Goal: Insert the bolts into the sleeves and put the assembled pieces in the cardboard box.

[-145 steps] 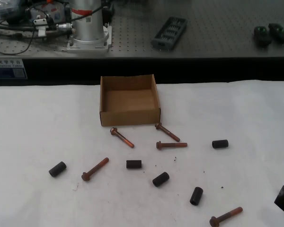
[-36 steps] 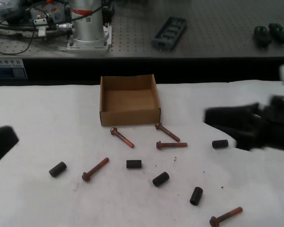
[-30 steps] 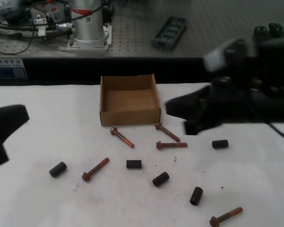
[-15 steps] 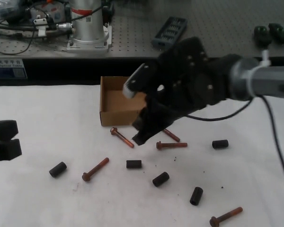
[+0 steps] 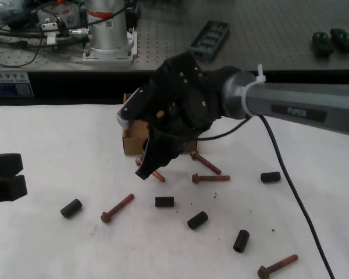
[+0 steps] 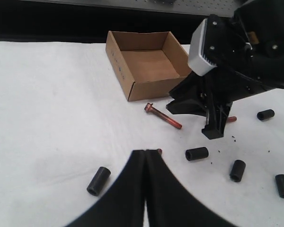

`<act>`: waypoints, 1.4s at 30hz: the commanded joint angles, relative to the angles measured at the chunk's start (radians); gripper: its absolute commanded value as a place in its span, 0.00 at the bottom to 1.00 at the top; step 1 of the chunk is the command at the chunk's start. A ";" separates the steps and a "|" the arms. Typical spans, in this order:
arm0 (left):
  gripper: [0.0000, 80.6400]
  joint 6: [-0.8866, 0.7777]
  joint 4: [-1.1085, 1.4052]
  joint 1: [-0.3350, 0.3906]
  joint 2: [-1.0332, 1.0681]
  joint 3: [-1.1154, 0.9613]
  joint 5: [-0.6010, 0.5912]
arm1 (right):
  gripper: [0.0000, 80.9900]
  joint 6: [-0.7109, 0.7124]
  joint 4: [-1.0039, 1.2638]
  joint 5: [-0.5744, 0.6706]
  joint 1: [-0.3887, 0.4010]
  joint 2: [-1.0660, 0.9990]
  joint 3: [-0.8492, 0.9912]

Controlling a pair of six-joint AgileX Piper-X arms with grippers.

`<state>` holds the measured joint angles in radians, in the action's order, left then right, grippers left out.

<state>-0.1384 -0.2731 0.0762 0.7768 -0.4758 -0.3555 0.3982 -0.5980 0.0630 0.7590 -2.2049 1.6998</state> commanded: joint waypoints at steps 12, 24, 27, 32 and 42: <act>0.01 0.012 -0.048 0.002 0.002 -0.012 -0.001 | 0.30 0.023 -0.229 -0.030 0.006 -0.116 0.232; 0.01 0.012 -0.047 0.002 0.002 -0.012 -0.047 | 0.27 0.016 -0.282 -0.030 0.028 -0.164 0.234; 0.01 0.012 -0.047 0.002 -0.005 -0.012 -0.050 | 0.14 0.001 -0.294 -0.034 0.028 -0.164 0.234; 0.01 0.010 -0.076 0.002 -0.033 -0.012 -0.050 | 0.05 -0.029 -0.330 -0.143 0.028 -0.164 0.234; 0.01 -0.122 -0.199 0.002 -0.063 -0.012 -0.034 | 0.05 -0.265 -0.538 -0.069 0.048 -0.061 0.234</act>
<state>-0.2063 -0.4596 0.0762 0.7330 -0.4769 -0.3923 0.1911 -1.0339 -0.0637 0.7964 -2.3356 1.9310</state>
